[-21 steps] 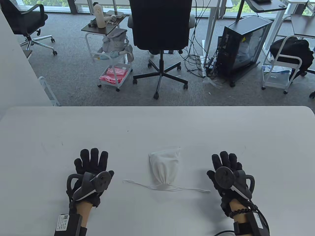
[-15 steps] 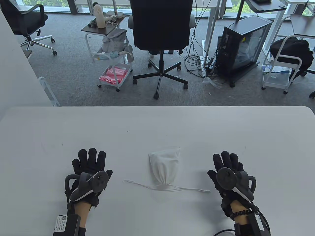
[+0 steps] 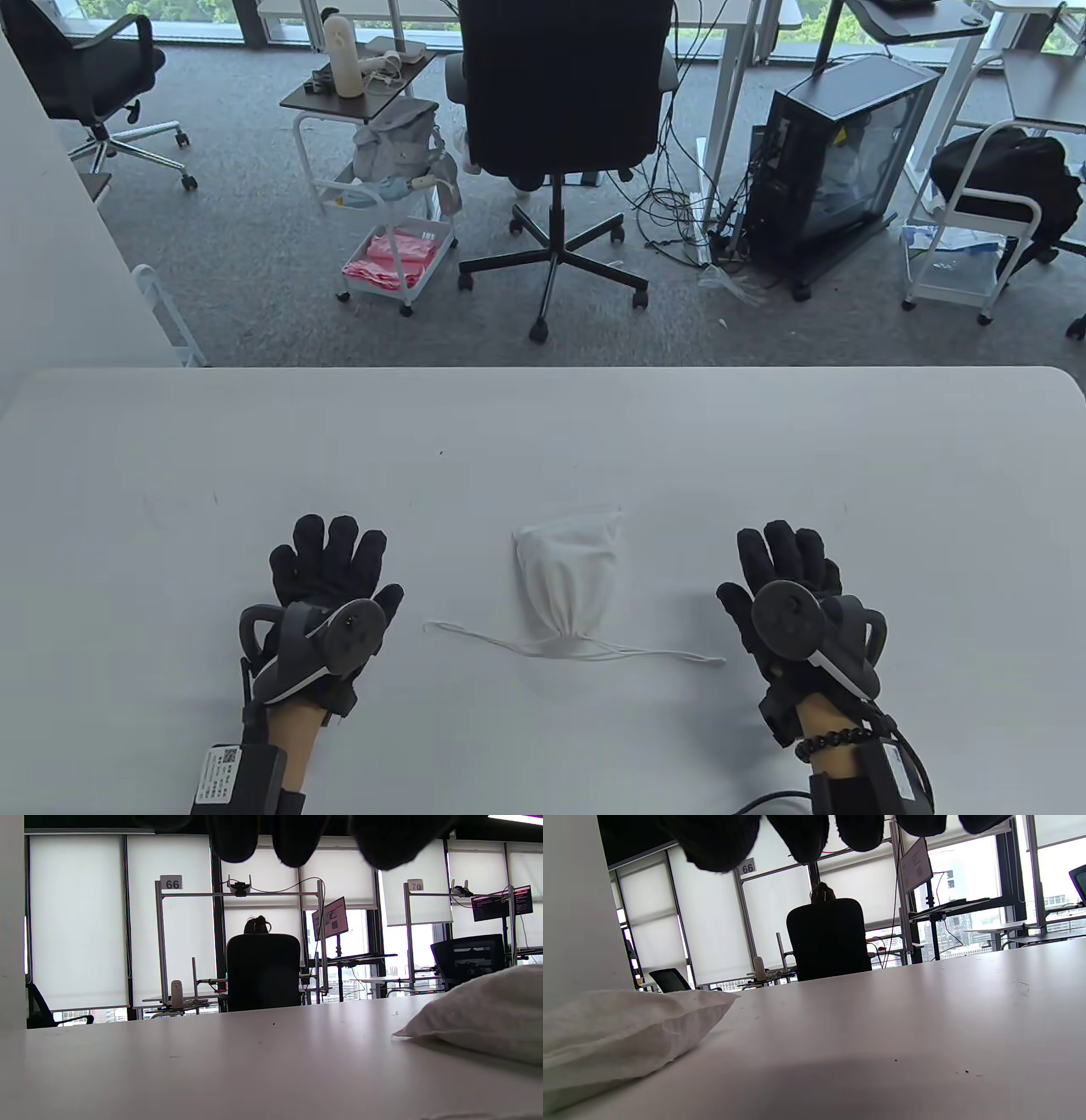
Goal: Empty bag and arrange number blocks in order
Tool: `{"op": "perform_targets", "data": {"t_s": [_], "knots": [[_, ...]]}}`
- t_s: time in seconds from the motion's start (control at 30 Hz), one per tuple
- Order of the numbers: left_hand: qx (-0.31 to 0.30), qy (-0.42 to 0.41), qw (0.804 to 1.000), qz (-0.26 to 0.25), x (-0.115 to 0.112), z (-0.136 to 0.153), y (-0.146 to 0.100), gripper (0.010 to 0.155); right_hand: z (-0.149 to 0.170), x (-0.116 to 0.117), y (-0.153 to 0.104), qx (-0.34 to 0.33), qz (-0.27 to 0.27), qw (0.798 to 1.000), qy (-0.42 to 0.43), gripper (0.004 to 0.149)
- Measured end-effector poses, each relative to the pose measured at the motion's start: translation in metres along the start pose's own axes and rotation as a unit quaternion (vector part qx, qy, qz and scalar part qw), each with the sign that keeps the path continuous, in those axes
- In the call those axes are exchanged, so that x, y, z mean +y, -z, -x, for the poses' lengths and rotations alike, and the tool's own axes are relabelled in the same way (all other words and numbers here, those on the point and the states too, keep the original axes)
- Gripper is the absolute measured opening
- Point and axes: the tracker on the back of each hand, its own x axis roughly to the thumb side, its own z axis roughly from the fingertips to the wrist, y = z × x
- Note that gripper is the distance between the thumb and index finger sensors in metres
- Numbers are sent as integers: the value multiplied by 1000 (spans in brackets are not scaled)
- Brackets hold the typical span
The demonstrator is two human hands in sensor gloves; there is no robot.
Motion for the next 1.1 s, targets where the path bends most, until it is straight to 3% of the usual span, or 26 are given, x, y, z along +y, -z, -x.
{"op": "perform_targets", "data": {"t_s": [0.13,0.27,0.57,0.77,0.87,1.1], "knots": [[-27,4,1000,-7,-1,-24,7,57,0,-1,1,-5,3,1000,4,67],[-91,57,994,20,-15,-66,21,59,1,-2,2,-8,6,1000,6,67],[-213,171,961,40,-50,-141,40,68,1,-2,2,-12,11,1000,6,67],[-223,220,949,35,-66,-165,43,80,1,-3,1,-13,13,1000,4,67],[-214,229,949,19,-66,-172,45,76,0,-3,1,-14,15,1000,7,67],[-212,224,951,-12,-62,-183,52,44,-1,-2,0,-17,14,1000,8,67]]}}
